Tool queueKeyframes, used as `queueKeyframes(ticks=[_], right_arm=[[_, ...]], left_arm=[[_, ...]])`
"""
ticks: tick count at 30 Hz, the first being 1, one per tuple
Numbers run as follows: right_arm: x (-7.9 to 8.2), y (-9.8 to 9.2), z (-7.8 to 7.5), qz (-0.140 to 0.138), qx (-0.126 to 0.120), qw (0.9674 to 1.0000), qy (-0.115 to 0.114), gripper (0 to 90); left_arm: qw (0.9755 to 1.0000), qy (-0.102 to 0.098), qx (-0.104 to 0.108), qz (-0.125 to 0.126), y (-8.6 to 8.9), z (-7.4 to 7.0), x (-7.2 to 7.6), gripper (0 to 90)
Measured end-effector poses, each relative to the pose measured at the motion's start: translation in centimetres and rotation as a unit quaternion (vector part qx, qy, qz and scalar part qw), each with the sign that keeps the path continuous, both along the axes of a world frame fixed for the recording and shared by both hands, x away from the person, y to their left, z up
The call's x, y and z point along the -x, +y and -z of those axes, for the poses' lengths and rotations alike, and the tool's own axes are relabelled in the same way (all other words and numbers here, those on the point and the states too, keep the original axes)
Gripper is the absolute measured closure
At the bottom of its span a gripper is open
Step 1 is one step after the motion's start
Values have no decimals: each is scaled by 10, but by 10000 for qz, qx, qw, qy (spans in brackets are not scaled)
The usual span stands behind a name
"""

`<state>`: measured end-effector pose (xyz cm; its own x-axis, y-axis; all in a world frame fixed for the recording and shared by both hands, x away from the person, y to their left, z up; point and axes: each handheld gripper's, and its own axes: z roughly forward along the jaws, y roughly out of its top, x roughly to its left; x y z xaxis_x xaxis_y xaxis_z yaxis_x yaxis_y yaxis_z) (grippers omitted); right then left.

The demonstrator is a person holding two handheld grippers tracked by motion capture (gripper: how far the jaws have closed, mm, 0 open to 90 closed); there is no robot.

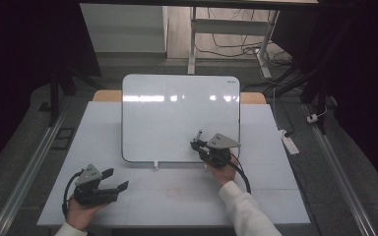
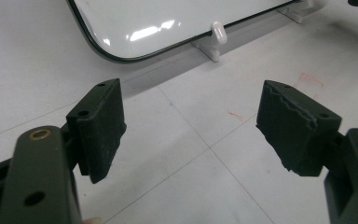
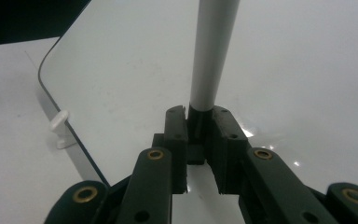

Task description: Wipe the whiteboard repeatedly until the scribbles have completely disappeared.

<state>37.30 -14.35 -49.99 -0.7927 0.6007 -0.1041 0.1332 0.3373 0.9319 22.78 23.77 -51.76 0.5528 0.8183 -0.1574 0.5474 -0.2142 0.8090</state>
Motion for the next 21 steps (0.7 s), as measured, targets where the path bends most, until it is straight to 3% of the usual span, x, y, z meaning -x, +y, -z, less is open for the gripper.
queueKeyframes(ticks=[3, 5, 8, 10, 16, 21], right_arm=[[8, 8, 5, -331, 372, 9987, 90, 776], [8, 6, 4, -358, 465, 9982, 92, 776], [3, -8, -3, 76, 173, 9996, 201, 775], [6, -10, -6, 153, 339, 9991, 190, 775], [24, -14, -21, -108, 124, 9992, 377, 775], [43, -16, -27, -448, 137, 9968, 649, 774]], left_arm=[[10000, 10, -17, 12, -1, 0, -1, 241], [10000, -4, -17, 14, -1, 0, 0, 241], [10000, -20, 2, -8, 0, -1, 0, 242], [10000, -45, 4, -22, -1, -1, 0, 242], [9998, -182, 37, -16, -2, -5, 1, 246], [9991, -402, 93, 2, -4, -11, 2, 251]])
